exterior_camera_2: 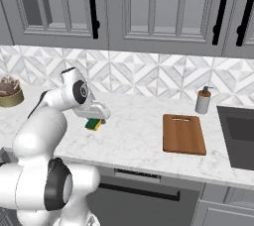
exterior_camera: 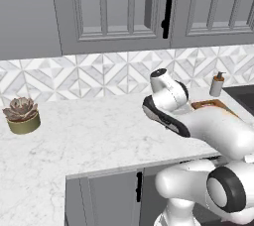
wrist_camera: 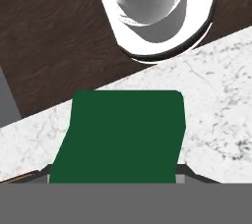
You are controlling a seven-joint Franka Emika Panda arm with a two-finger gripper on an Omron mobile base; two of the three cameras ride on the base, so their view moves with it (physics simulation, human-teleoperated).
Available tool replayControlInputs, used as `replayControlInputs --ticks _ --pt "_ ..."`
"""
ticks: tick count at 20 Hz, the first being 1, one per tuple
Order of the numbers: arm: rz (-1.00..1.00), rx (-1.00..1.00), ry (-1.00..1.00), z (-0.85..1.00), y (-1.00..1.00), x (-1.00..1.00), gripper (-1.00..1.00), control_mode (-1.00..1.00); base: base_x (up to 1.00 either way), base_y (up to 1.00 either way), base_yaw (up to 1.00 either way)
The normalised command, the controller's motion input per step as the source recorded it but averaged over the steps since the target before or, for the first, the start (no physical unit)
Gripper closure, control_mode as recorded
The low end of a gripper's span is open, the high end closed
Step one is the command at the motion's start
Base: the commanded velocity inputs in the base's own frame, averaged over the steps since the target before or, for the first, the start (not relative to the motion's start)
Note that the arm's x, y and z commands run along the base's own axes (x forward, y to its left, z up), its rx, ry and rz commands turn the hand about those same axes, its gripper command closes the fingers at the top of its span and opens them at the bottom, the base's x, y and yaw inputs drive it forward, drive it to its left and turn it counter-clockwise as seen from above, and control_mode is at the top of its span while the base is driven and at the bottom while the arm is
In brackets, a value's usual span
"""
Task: Pick up the sponge from the counter and clean the cutting board by briefly scrubbing or pressing down on the cutting board. Once finished, release the sponge.
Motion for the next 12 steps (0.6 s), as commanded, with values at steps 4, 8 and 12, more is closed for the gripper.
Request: replayControlInputs --ticks 4,8,12 --pt "0.08 0.00 0.12 0.00 0.08 0.74 1.00 -1.00 0.00 0.00 0.00" --pt "0.14 0.00 0.08 -0.05 0.00 0.67 1.00 -1.00 0.00 0.00 0.00" --pt "0.19 0.00 0.09 -0.24 0.00 0.53 1.00 -1.00 0.00 0.00 0.00"
